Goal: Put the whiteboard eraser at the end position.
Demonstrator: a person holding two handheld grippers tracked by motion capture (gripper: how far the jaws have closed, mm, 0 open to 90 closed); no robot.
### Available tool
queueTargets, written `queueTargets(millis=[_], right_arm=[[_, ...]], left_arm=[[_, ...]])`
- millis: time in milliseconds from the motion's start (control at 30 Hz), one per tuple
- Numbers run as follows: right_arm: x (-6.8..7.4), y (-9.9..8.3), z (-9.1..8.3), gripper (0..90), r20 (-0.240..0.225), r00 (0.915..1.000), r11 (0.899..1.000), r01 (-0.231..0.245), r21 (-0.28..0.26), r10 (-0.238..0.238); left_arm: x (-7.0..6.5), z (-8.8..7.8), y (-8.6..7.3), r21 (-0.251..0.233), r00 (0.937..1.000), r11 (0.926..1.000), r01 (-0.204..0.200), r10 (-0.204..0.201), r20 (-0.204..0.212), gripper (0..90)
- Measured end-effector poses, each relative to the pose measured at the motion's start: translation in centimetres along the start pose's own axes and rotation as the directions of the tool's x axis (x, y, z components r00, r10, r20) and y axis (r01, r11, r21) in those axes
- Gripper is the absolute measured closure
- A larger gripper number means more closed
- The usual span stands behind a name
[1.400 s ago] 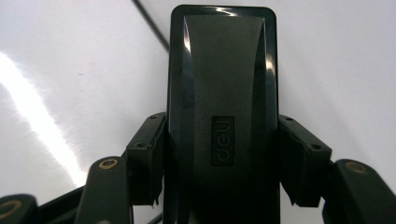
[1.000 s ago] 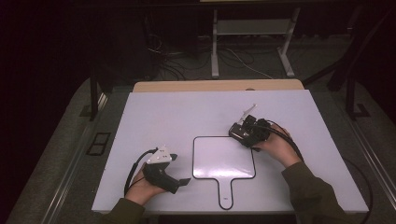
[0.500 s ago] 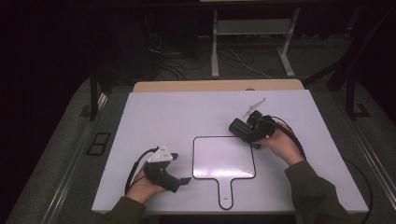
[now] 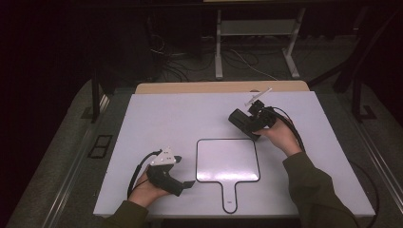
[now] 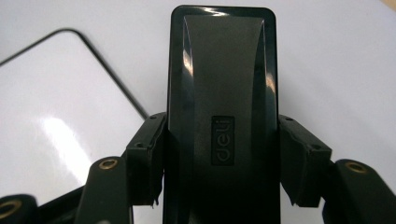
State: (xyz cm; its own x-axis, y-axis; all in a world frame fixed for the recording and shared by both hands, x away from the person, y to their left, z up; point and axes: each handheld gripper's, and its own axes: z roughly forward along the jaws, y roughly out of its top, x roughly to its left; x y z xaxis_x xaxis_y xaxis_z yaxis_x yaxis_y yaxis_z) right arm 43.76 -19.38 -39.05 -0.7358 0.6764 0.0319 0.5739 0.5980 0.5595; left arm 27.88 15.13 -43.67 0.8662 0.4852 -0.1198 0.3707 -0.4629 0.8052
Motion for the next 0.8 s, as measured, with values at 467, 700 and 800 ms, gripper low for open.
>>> queueTargets(millis=[467,700,800], right_arm=[[-0.5,5.0,3.3,38.6,0.001,1.0000,1.000,0.008,0.028,-0.008],[-1.0,6.4,6.0,38.6,0.005,0.9999,0.997,0.011,0.071,-0.011],[-1.1,6.4,6.9,38.5,0.009,0.9999,0.995,0.013,0.096,-0.014]], left_arm=[[-0.1,-0.1,0.1,-0.003,1.0000,1.0000,-0.003,0.003,0.001,0.0],[-0.1,-0.2,0.0,-0.005,1.0000,1.0000,-0.001,0.001,0.002,0.0],[-0.1,-0.3,0.0,-0.003,1.0000,1.0000,-0.005,0.005,0.003,0.0]])
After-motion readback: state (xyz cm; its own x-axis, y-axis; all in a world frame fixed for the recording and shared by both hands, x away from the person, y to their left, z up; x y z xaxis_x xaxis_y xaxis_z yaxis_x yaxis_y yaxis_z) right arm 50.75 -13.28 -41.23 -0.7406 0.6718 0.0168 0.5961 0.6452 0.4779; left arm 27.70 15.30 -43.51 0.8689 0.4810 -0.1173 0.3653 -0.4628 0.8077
